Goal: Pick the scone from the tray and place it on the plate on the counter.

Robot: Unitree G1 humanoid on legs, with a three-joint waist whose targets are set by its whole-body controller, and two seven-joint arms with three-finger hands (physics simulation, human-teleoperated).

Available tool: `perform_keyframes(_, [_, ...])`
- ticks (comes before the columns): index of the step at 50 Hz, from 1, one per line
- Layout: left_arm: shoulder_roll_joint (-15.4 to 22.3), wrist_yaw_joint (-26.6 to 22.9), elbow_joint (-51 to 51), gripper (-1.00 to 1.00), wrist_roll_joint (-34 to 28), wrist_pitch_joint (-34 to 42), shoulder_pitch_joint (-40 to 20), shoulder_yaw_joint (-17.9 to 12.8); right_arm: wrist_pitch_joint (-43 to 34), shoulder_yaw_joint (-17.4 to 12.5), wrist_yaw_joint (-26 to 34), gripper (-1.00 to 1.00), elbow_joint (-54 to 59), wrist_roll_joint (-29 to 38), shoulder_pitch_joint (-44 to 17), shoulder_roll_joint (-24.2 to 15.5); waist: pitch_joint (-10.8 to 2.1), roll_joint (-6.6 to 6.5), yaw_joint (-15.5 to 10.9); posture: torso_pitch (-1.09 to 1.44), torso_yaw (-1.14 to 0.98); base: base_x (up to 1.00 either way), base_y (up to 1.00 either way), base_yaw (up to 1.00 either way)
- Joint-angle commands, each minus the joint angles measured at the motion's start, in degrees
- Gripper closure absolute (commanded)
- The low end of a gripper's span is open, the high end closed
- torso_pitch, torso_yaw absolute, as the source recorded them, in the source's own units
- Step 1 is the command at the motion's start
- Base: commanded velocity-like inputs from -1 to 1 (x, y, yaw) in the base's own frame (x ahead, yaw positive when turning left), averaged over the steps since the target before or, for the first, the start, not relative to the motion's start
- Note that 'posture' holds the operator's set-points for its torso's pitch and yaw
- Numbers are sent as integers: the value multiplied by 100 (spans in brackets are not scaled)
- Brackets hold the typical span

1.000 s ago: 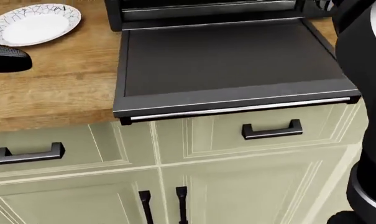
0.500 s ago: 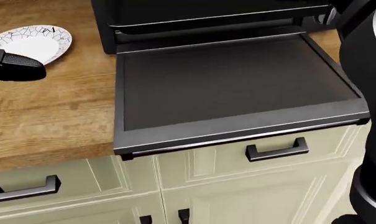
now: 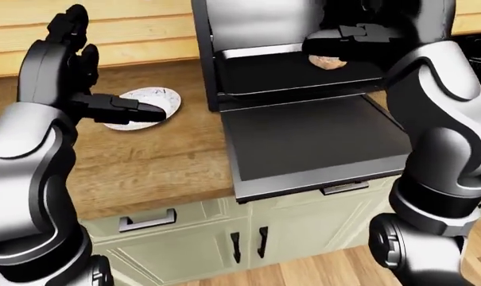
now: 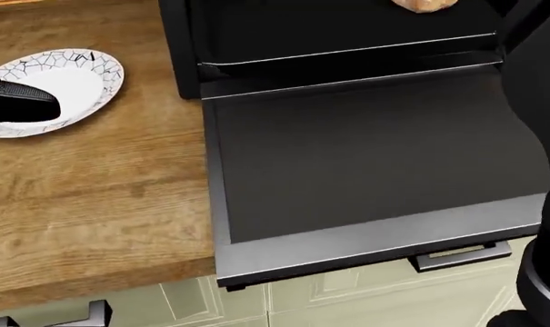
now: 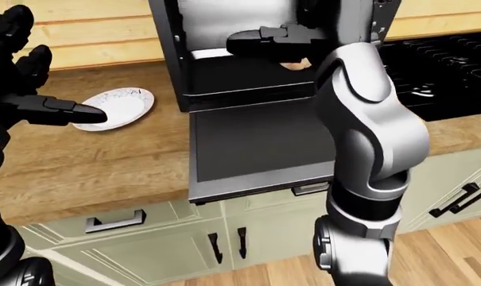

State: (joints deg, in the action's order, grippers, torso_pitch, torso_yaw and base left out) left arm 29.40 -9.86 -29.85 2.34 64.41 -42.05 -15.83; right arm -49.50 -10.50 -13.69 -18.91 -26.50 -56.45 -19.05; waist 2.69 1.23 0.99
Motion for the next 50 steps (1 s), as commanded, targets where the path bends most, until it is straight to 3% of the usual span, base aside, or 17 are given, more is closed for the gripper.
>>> perform_keyframes(1, [171,35,-185,-100,-81,-124,-203,-211,179,35,40,-100,-121,-16,-286,-16,-218,72,-58,0,0,0,30,0])
perform_keyframes(7, [186,30,-207,-100,-91,-103,-200,-225,177,22,48,-100,-114,-11,-320,-28,-98,-287,-25,0,0,0,31,0])
perform_keyframes(8, [192,27,-217,-100,-93,-93,-195,-232,167,-2,20,-100,-114,-35,-332,-18,-80,-423,-4,0,0,0,0,0])
perform_keyframes(9, [199,24,-223,-100,-94,-89,-190,-241,182,33,49,-100,-126,-9,-312,-55,-96,-739,5,0,0,0,0,0])
perform_keyframes(11, [209,27,-234,-100,-93,-76,-200,-249,160,27,44,-100,-139,-26,-314,-50,19,-537,-42,0,0,0,0,0])
perform_keyframes(12, [207,20,-233,-100,-88,-79,-202,-237,165,47,51,-100,-130,-8,-307,-49,-138,-560,3,0,0,0,22,0])
perform_keyframes(15, [193,32,-205,-100,-102,-112,-196,-230,181,45,67,-100,-123,-1,-304,-41,-140,-223,-37,0,0,0,30,0])
perform_keyframes(18, [210,20,-197,-100,-100,-77,-241,-221,164,7,40,-100,-116,-35,-323,-41,-128,248,-76,0,0,0,40,0])
perform_keyframes(19, [213,23,-170,-100,-108,-91,-254,-202,167,13,37,-100,-125,-34,-319,-45,-90,-6,-17,0,0,0,40,0])
perform_keyframes(21, [215,18,-104,-100,-126,-116,-297,-149,169,5,28,-100,-128,-56,-319,-36,-183,111,-52,0,0,0,40,0])
perform_keyframes(23, [203,17,-54,-100,-141,-138,-343,-126,177,2,27,-100,-126,-69,-318,-49,-238,90,-67,0,0,0,32,0])
perform_keyframes(24, [206,8,-27,-100,-157,-156,-350,-113,185,-25,14,-100,-110,-98,-321,-41,-147,36,-67,0,0,0,2,0])
perform_keyframes(26, [186,2,25,-100,-182,-177,-384,-89,223,-59,-38,-100,-80,-161,-327,-30,-56,-233,9,0,0,0,0,0])
perform_keyframes(27, [183,-1,33,-100,-200,-183,-383,-77,232,-67,-61,-100,-79,-192,-321,-35,-65,-482,29,0,0,0,0,0])
perform_keyframes(29, [166,-32,-4,-100,-220,-162,-343,-72,280,-62,-78,-100,-75,-230,-275,-60,41,-350,-28,0,0,0,0,0])
perform_keyframes(34, [171,-83,-102,-100,-251,-107,-270,-126,239,-44,-103,-100,-157,-284,-226,-102,17,52,-66,0,0,0,0,0])
perform_keyframes(50, [122,-115,-187,-100,-302,-74,-184,-160,315,-135,-123,-100,344,-244,-607,-342,-107,-135,-123,0,0,0,0,0])
